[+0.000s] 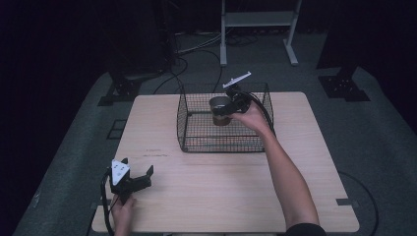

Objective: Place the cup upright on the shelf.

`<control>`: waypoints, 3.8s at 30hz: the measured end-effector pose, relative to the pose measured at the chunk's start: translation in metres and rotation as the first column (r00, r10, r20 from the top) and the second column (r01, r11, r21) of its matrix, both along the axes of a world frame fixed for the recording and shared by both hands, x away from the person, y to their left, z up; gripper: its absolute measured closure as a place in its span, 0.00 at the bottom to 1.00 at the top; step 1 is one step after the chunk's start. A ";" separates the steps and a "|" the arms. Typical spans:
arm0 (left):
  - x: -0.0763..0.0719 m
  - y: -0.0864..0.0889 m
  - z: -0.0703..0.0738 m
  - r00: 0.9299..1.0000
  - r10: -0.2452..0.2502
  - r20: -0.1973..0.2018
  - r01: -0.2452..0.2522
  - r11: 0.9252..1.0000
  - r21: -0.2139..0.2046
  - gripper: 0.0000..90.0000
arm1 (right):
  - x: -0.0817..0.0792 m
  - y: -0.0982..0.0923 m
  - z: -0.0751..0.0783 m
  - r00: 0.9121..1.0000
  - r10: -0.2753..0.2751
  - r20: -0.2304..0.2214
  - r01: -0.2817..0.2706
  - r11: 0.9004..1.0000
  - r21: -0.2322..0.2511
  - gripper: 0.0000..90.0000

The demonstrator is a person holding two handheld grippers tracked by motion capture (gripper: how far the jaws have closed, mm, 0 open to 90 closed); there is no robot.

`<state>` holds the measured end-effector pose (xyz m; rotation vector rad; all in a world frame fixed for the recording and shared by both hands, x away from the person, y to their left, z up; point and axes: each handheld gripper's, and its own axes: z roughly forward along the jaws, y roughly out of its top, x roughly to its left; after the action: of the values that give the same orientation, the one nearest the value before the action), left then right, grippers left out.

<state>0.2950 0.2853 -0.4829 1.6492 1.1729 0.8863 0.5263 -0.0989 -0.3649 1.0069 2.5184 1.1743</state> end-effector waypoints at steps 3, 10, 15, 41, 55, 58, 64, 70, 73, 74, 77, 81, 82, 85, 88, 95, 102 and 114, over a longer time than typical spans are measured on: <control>-0.001 0.000 0.000 1.000 -0.003 -0.001 0.003 1.000 0.001 0.00 | 0.001 0.000 -0.002 1.000 0.000 0.003 0.000 1.000 -0.001 0.20; -0.001 0.001 0.000 1.000 -0.002 0.001 0.002 1.000 -0.007 0.00 | 0.008 0.004 -0.015 1.000 -0.007 -0.029 0.007 1.000 -0.019 0.20; -0.001 0.001 0.000 1.000 -0.002 0.001 0.002 1.000 -0.008 0.00 | 0.013 0.007 -0.025 0.999 -0.018 -0.045 0.015 0.997 -0.073 0.20; 0.000 0.002 0.000 1.000 0.001 0.004 -0.001 1.000 -0.014 0.00 | 0.022 0.017 -0.049 0.996 -0.026 -0.084 0.012 0.986 -0.165 0.20; 0.000 0.002 0.000 1.000 0.001 0.005 0.000 1.000 -0.019 0.00 | 0.019 0.023 -0.053 0.996 -0.002 -0.086 -0.015 0.979 -0.202 0.19; 0.000 0.002 0.000 1.000 -0.001 0.006 0.001 1.000 -0.015 0.00 | 0.017 0.023 -0.052 0.997 0.007 -0.080 -0.025 0.974 -0.226 0.19; 0.000 0.002 0.000 1.000 -0.001 0.006 0.001 1.000 -0.014 0.00 | 0.016 0.020 -0.051 0.995 0.000 -0.095 -0.022 0.974 -0.226 0.18; 0.000 0.001 0.000 1.000 -0.004 0.005 0.004 1.000 -0.011 0.00 | 0.013 0.018 -0.051 0.996 0.002 -0.094 -0.023 0.976 -0.219 0.17; 0.000 0.001 0.000 1.000 -0.004 0.006 0.004 1.000 -0.012 0.00 | 0.013 0.016 -0.051 0.995 -0.001 -0.096 -0.020 0.975 -0.220 0.16; 0.000 0.001 0.000 1.000 -0.004 0.005 0.004 1.000 -0.012 0.00 | 0.013 0.015 -0.051 0.996 -0.002 -0.094 -0.019 0.974 -0.224 0.15; 0.000 0.001 0.000 1.000 -0.003 0.005 0.004 1.000 -0.012 0.00 | 0.013 0.014 -0.051 0.995 0.000 -0.097 -0.022 0.974 -0.227 0.15; 0.000 0.001 0.000 1.000 -0.004 0.005 0.004 1.000 -0.011 0.00 | 0.012 0.013 -0.051 0.995 0.000 -0.096 -0.022 0.972 -0.233 0.14; 0.000 0.001 0.000 1.000 -0.004 0.005 0.004 1.000 -0.011 0.00 | 0.012 0.013 -0.051 0.995 -0.002 -0.096 -0.021 0.972 -0.233 0.14; 0.000 0.001 0.000 1.000 -0.003 0.004 0.003 1.000 -0.011 0.00 | 0.011 0.012 -0.051 0.996 -0.005 -0.095 -0.016 0.975 -0.219 0.12; 0.000 0.001 0.000 1.000 -0.003 0.005 0.003 1.000 -0.011 0.00 | 0.010 0.011 -0.049 0.996 -0.005 -0.090 -0.014 0.978 -0.208 0.12; 0.000 0.002 0.000 1.000 -0.001 0.002 0.001 1.000 -0.010 0.00 | 0.010 0.009 -0.044 0.996 -0.015 -0.082 0.000 0.984 -0.177 0.10; 0.001 0.002 0.000 1.000 0.000 -0.002 0.000 1.000 -0.010 0.00 | 0.009 0.003 -0.034 0.998 -0.028 -0.057 0.021 0.992 -0.123 0.09; 0.001 0.000 0.000 1.000 -0.003 -0.003 0.003 1.000 -0.008 0.00 | -0.011 -0.005 -0.007 1.000 -0.009 0.003 0.009 0.999 -0.035 0.09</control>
<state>0.2960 0.2858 -0.4828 1.6458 1.1744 0.8763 0.5157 -0.1040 -0.3720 1.0065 2.5209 1.1245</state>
